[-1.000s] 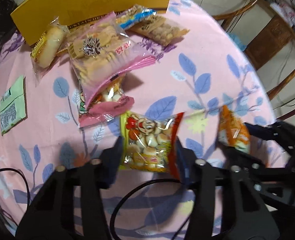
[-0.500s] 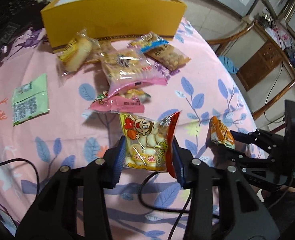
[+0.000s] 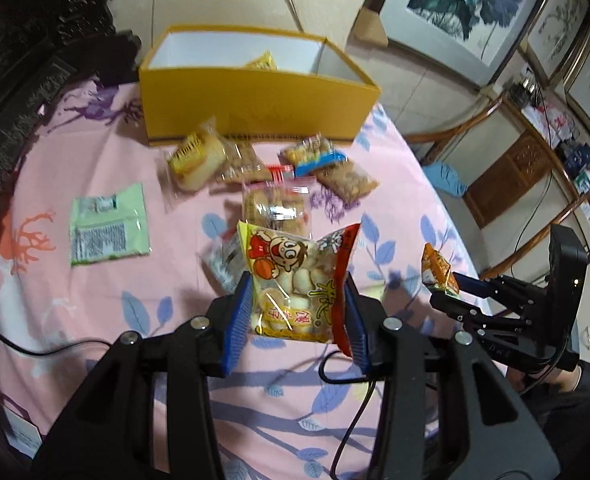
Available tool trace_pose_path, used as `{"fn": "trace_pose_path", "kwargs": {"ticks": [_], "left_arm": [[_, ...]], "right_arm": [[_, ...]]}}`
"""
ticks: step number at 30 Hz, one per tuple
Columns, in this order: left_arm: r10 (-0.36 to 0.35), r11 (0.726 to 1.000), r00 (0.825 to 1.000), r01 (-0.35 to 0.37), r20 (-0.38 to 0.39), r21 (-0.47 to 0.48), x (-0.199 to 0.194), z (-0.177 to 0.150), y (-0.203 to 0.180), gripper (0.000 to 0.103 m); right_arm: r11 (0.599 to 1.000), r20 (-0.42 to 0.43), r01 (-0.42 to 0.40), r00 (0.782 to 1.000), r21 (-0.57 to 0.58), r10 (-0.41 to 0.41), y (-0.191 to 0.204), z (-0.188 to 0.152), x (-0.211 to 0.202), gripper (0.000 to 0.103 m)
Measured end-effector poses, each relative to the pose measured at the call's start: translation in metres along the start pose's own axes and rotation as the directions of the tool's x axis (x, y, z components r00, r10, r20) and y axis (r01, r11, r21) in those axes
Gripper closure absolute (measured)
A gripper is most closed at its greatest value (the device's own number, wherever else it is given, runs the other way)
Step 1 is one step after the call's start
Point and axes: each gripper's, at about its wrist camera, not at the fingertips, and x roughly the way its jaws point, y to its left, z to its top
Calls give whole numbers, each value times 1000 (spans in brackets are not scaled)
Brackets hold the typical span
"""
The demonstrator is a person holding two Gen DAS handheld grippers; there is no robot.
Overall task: Organize snacks
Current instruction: 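Carry both bags over the yellow box and open both tools to drop them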
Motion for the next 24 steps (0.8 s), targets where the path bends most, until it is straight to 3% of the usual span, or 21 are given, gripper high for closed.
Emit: {"fn": "trace_pose_path", "kwargs": {"ticks": [6, 12, 19, 24], "left_arm": [[8, 1000, 998, -9, 66, 11, -19, 22, 2, 59], [19, 999, 988, -25, 153, 38, -35, 66, 6, 59], [49, 997, 971, -62, 233, 50, -29, 131, 14, 59], [67, 997, 961, -72, 268, 8, -4, 182, 31, 59]], "right_arm": [[999, 96, -16, 995, -34, 19, 12, 37, -17, 57], [997, 189, -17, 981, -80, 32, 20, 84, -30, 57], [997, 315, -16, 948, -82, 41, 17, 166, -33, 57], [998, 379, 0, 925, -66, 25, 16, 215, -23, 57]]}}
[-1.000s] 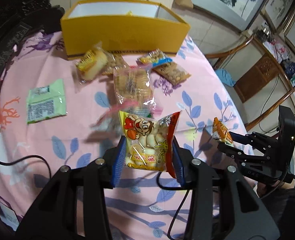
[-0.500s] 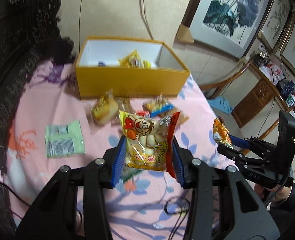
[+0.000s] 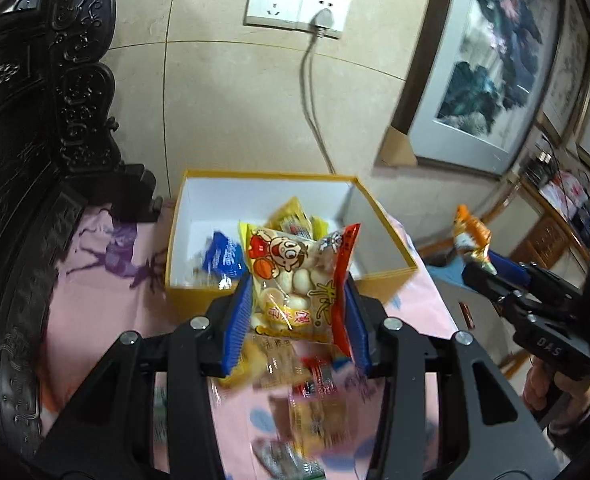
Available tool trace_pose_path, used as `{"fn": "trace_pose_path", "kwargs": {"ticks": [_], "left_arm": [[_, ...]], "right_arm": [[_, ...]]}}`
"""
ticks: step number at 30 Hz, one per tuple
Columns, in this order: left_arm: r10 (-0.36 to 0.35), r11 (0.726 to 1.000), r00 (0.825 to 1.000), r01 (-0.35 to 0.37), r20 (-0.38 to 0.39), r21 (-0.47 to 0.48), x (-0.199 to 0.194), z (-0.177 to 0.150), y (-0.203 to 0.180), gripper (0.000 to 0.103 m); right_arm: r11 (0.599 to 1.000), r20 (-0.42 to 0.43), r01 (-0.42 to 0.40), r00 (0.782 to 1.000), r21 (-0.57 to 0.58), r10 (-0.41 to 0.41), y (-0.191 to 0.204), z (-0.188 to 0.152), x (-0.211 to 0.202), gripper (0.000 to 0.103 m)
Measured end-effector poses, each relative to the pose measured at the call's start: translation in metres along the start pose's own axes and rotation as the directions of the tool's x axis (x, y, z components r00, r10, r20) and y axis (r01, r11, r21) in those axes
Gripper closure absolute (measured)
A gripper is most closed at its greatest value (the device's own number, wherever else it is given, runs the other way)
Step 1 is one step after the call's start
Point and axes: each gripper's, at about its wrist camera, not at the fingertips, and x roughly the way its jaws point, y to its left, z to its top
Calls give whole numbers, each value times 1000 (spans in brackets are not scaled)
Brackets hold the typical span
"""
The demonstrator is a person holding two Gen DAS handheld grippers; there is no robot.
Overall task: Organize snacks
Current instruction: 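Carry both bags over the yellow box and open both tools to drop them, then grasp the pink-sealed clear cracker bag with the right tool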
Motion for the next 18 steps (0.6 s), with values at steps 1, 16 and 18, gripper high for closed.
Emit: {"fn": "trace_pose_path", "kwargs": {"ticks": [1, 16, 18], "left_arm": [[4, 1000, 1000, -4, 2, -3, 8, 6, 3, 59], [100, 991, 994, -104, -47, -81, 123, 29, 51, 25], [183, 976, 983, -182, -3, -118, 116, 27, 56, 7]], "right_arm": [[1000, 8, 6, 1000, 3, -6, -1, 8, 10, 57], [999, -53, 35, 998, -7, -36, -7, 28, 134, 43], [997, -39, 71, 997, -23, -71, -5, 26, 131, 31]]}}
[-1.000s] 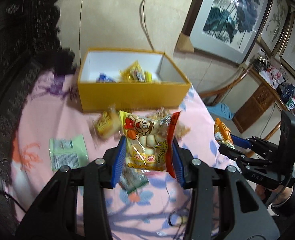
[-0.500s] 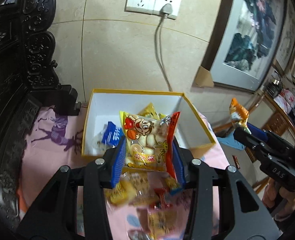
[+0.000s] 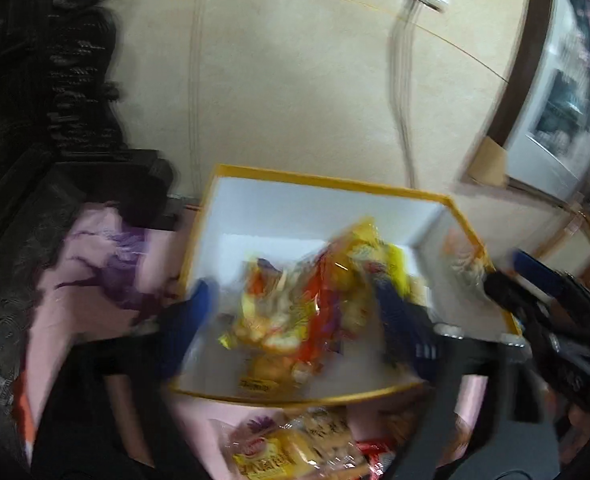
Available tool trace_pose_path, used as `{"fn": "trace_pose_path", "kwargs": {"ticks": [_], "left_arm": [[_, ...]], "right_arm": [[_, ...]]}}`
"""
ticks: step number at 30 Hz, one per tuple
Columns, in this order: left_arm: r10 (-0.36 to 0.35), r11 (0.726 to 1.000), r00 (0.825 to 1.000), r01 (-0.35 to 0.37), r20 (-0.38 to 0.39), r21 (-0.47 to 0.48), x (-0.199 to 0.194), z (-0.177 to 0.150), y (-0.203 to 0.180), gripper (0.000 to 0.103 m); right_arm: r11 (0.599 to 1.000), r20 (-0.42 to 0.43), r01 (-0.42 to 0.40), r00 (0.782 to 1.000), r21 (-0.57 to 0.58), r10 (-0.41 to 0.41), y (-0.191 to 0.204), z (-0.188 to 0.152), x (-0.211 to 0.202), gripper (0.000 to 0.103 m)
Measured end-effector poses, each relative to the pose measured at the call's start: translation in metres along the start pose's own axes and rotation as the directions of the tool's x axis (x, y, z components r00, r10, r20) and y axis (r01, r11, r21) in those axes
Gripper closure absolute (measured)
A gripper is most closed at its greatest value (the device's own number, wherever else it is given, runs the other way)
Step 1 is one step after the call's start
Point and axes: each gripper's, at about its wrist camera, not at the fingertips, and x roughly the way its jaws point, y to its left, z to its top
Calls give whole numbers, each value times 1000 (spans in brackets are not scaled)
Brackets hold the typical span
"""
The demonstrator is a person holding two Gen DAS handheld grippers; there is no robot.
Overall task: Organize snacks
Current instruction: 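Grasp the pink-sealed clear cracker bag with the right tool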
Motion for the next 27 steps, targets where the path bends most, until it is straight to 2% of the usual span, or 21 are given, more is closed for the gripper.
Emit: {"fn": "trace_pose_path", "kwargs": {"ticks": [2, 4, 8, 12, 16, 21, 24, 27], "left_arm": [[-2, 1000, 999, 2, 33, -13, -10, -1, 5, 5], [-6, 1000, 1000, 7, 28, -27, -19, -3, 11, 4], [-22, 997, 1000, 21, -7, -73, -39, -15, 24, 4], [2, 995, 998, -8, -61, -99, -58, -49, 40, 4], [43, 994, 985, -60, -169, -96, -75, -97, 54, 4], [73, 991, 966, -98, -249, -88, -95, -139, 64, 4], [82, 991, 959, -108, -272, -82, -108, -154, 68, 4], [90, 990, 957, -116, -274, -78, -121, -163, 72, 4]], "right_arm": [[1000, -8, 21, 1000, -15, -21, 1, -4, -4, 31], [1000, -35, 30, 999, 3, -30, -4, -12, -10, 31], [997, -90, -14, 996, 73, 21, -13, -30, -28, 31], [985, -166, -70, 982, 154, 96, -11, -64, -52, 31], [975, -268, -92, 952, 202, 146, 7, -112, -68, 31], [953, -359, -107, 910, 283, 208, 29, -157, -73, 31], [934, -412, -102, 877, 343, 247, 42, -173, -63, 31], [926, -434, -92, 863, 367, 258, 49, -178, -53, 31]]}}
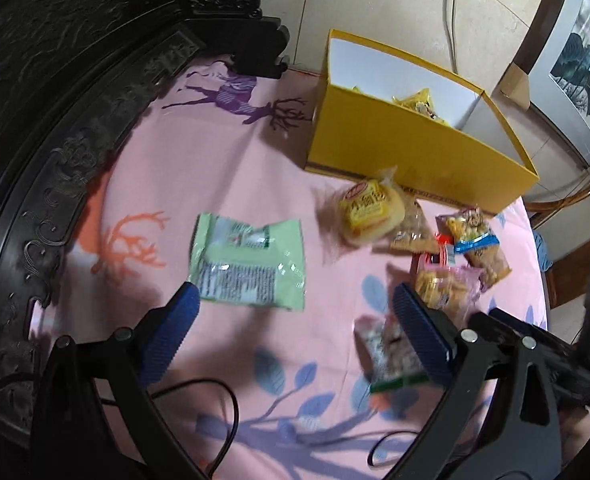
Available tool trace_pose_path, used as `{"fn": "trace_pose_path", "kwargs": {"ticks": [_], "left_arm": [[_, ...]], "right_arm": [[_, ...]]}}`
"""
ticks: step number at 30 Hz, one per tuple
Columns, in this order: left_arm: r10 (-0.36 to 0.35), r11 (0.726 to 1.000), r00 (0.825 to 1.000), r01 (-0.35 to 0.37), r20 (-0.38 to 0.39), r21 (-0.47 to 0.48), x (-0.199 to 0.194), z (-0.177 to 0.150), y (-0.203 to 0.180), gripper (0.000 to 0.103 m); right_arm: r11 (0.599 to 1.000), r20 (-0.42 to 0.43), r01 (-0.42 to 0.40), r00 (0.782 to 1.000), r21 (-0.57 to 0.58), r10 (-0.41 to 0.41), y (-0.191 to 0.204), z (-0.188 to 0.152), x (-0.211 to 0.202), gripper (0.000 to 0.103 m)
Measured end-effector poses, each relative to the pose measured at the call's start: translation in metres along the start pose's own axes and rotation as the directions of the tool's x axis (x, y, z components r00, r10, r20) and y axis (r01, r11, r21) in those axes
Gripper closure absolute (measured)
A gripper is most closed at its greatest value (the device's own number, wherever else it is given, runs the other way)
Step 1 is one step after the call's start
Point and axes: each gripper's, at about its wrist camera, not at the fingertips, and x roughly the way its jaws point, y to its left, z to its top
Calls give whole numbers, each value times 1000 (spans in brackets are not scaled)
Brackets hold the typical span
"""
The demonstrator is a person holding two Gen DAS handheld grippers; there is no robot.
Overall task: Organize snacks
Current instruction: 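Grasp the pink-sealed clear cracker bag with the right tool, then grasp the white and green snack packet with the left tool while the right lifts the cracker bag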
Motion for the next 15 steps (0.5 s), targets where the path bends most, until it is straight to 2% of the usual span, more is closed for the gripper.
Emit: {"fn": "trace_pose_path", "kwargs": {"ticks": [6, 13, 15], "left_arm": [[8, 999, 1000, -8, -5, -42, -11, -11, 14, 4], [13, 999, 1000, -12, 2, -51, -17, -16, 19, 4], [12, 999, 1000, -12, 2, -39, -17, -16, 17, 4]], "right_arm": [[995, -64, -4, 998, 96, 10, 8, 3, 30, 31], [996, -79, 76, 994, 48, -72, 27, 7, 54, 31], [996, -77, 83, 994, 6, -83, 28, 5, 53, 43]]}}
